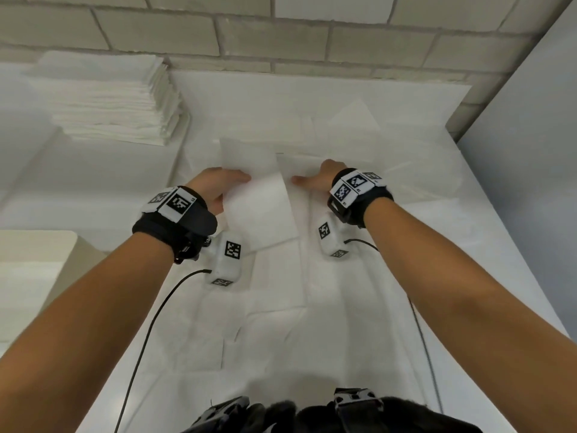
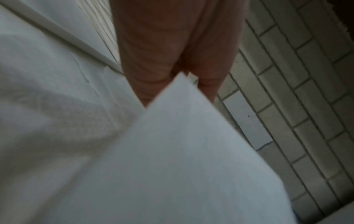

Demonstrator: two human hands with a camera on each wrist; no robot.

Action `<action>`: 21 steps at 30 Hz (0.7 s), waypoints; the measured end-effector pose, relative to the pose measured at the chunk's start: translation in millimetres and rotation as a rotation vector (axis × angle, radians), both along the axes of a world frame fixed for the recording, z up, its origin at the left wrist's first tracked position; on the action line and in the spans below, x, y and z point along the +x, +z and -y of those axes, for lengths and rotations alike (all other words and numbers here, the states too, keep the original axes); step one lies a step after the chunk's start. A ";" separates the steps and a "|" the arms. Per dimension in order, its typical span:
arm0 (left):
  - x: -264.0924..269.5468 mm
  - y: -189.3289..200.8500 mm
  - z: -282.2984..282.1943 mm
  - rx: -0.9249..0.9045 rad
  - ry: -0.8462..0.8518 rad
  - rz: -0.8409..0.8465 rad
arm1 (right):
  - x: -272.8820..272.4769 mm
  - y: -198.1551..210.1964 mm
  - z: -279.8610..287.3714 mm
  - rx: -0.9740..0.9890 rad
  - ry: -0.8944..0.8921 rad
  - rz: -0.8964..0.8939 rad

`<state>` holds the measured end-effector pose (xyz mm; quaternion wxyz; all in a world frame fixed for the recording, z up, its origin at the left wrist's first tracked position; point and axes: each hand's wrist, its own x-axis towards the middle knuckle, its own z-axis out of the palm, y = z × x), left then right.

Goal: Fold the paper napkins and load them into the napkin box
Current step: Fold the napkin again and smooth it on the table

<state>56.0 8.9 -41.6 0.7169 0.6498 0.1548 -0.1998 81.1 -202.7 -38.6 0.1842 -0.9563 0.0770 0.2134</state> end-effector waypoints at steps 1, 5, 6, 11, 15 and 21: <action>-0.7 0.6 -2.3 -0.025 0.021 0.004 | 2.0 0.5 -3.4 0.009 -0.030 0.020; -3.6 1.3 -10.7 -0.069 0.067 0.008 | 9.5 2.5 -3.3 -0.030 -0.030 0.079; -4.2 1.8 -10.9 -0.065 0.067 0.008 | 9.4 3.9 -3.8 -0.015 -0.033 0.082; -3.3 1.8 -6.9 -0.057 0.079 0.030 | 15.3 3.7 -8.5 0.136 -0.077 -0.015; 0.4 -2.2 -11.9 -0.064 0.123 0.055 | 27.3 3.7 4.5 0.380 -0.280 0.048; 4.1 6.8 -7.7 -0.075 0.255 0.091 | 14.3 42.2 2.3 0.929 -0.243 0.355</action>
